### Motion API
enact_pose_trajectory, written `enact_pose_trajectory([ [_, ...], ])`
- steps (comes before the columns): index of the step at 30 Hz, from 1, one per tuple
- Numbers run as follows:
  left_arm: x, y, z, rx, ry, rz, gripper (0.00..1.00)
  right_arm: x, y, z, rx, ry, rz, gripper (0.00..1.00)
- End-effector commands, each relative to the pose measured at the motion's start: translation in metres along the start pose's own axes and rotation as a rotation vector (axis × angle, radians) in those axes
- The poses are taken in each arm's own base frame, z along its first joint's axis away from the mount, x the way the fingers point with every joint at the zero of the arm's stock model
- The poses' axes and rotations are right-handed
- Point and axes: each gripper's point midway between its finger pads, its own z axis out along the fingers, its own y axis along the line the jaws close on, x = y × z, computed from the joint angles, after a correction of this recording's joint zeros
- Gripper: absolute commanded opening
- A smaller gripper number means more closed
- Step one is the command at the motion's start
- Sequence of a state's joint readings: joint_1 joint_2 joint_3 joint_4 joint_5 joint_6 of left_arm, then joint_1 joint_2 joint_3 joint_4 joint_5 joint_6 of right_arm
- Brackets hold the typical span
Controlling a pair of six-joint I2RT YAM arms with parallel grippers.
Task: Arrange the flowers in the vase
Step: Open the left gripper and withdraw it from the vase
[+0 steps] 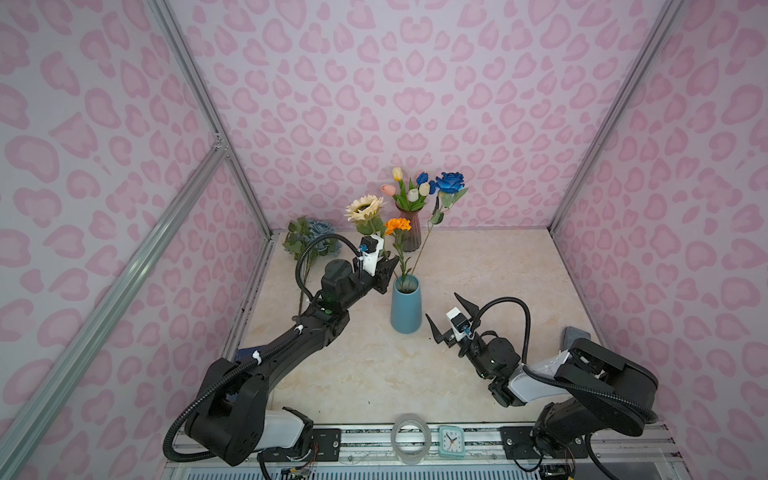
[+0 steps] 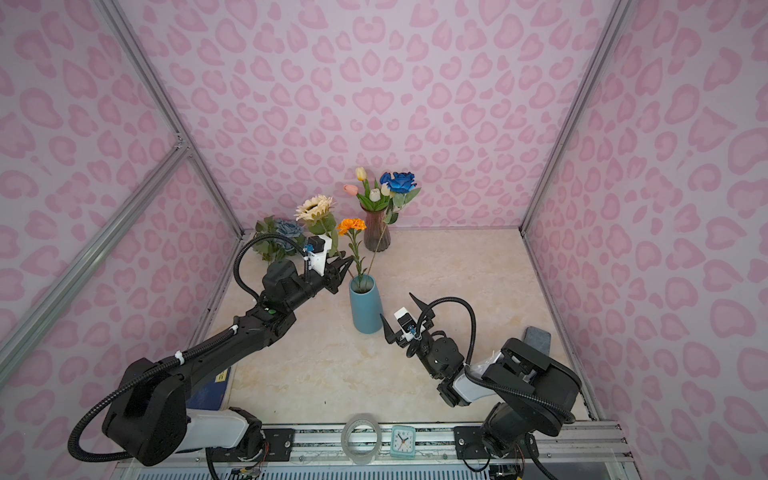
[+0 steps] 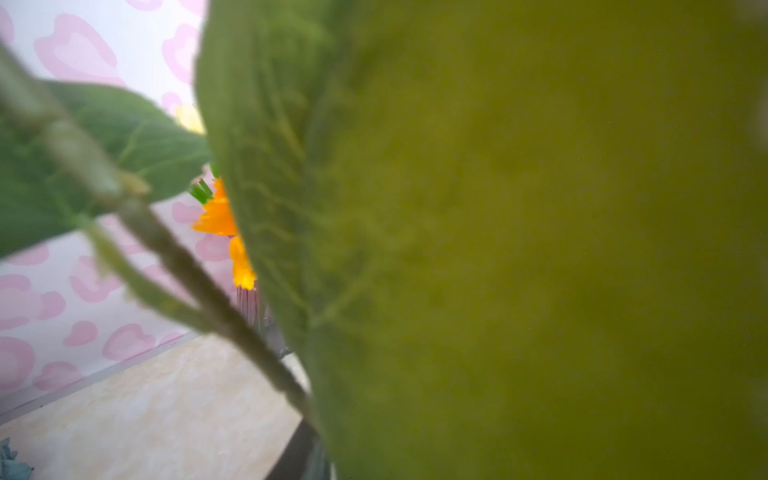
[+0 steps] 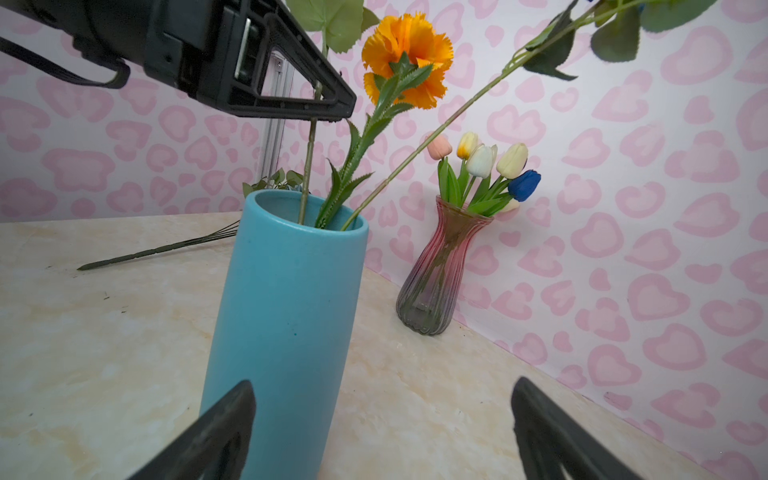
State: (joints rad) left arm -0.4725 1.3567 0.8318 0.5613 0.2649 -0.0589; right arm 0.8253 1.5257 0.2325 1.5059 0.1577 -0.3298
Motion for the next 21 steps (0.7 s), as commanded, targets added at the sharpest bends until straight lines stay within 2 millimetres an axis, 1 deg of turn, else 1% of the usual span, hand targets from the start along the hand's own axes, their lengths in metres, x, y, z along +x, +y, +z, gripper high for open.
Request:
enact_pose_trajectory([
  [1,-0.01,0.001,-0.007,-0.013,-0.024,0.009,0.45,-0.004,-0.003,-0.001,0.019,-0.017,0.005,0.95],
  [3,-0.011,0.002,-0.015,-0.018,-0.028,0.013,0.56,-0.004,-0.003,0.0,0.02,-0.018,0.003,0.95],
  [4,-0.012,0.002,-0.018,-0.02,-0.026,0.017,0.59,-0.004,-0.004,0.0,0.02,-0.017,0.003,0.95],
  [5,-0.012,0.003,-0.023,-0.026,-0.026,0.024,0.66,-0.004,-0.004,0.0,0.021,-0.017,0.002,0.95],
  [6,-0.013,0.004,-0.027,-0.037,-0.027,0.03,0.77,-0.004,-0.004,-0.001,0.021,-0.018,0.004,0.95],
  [7,-0.013,0.006,-0.032,-0.044,-0.029,0.034,0.83,-0.004,-0.004,0.0,0.021,-0.017,0.003,0.95],
  [8,-0.012,0.007,-0.037,-0.046,-0.029,0.039,0.86,-0.004,-0.004,0.0,0.021,-0.016,0.005,0.95],
  [14,0.005,0.011,-0.065,-0.069,0.01,0.066,0.87,-0.003,-0.003,0.0,0.021,-0.016,0.005,0.95],
  [19,0.022,0.011,-0.095,-0.113,-0.001,0.092,0.83,-0.003,-0.001,0.0,0.019,-0.015,0.002,0.95],
  [21,0.034,0.023,-0.107,-0.195,0.016,0.092,0.81,-0.003,-0.001,0.0,0.018,-0.017,0.0,0.96],
])
